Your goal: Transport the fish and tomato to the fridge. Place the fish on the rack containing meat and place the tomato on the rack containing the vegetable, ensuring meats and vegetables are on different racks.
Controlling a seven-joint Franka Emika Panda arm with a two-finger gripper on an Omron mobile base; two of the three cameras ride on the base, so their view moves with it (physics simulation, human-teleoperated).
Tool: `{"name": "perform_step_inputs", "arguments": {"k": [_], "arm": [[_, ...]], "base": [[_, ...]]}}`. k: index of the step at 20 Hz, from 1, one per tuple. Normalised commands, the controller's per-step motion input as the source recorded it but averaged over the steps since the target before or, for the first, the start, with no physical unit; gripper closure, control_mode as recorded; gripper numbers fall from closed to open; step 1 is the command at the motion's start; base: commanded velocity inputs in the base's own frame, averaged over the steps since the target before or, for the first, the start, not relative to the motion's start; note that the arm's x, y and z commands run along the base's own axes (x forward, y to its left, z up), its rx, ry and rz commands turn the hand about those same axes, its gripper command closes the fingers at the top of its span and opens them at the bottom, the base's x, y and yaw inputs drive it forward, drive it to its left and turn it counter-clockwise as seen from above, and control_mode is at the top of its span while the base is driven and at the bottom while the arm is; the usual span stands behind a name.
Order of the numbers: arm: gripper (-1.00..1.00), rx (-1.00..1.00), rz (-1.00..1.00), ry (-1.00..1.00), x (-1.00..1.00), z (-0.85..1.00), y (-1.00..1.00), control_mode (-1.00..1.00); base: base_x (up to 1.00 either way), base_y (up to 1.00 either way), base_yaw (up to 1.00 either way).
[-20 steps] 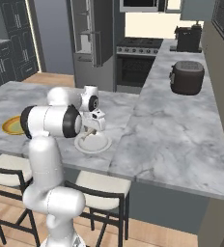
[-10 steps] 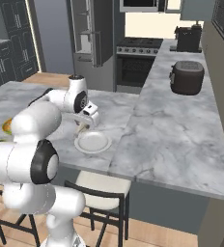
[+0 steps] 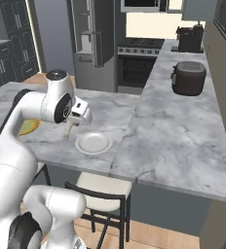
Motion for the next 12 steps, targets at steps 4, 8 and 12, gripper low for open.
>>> {"name": "perform_step_inputs", "arguments": {"k": [4,8,12], "arm": [[1.0,0.0,0.13,-0.27,-1.0,1.0,0.0,-1.0],[1.0,0.0,0.09,-0.24,-1.0,0.93,0.0,-1.0],[1.0,0.0,0.04,-0.19,-0.98,0.83,0.0,-1.0]], "base": [[0.0,0.0,0.0],[0.0,0.0,0.0],[0.0,0.0,0.0]]}}
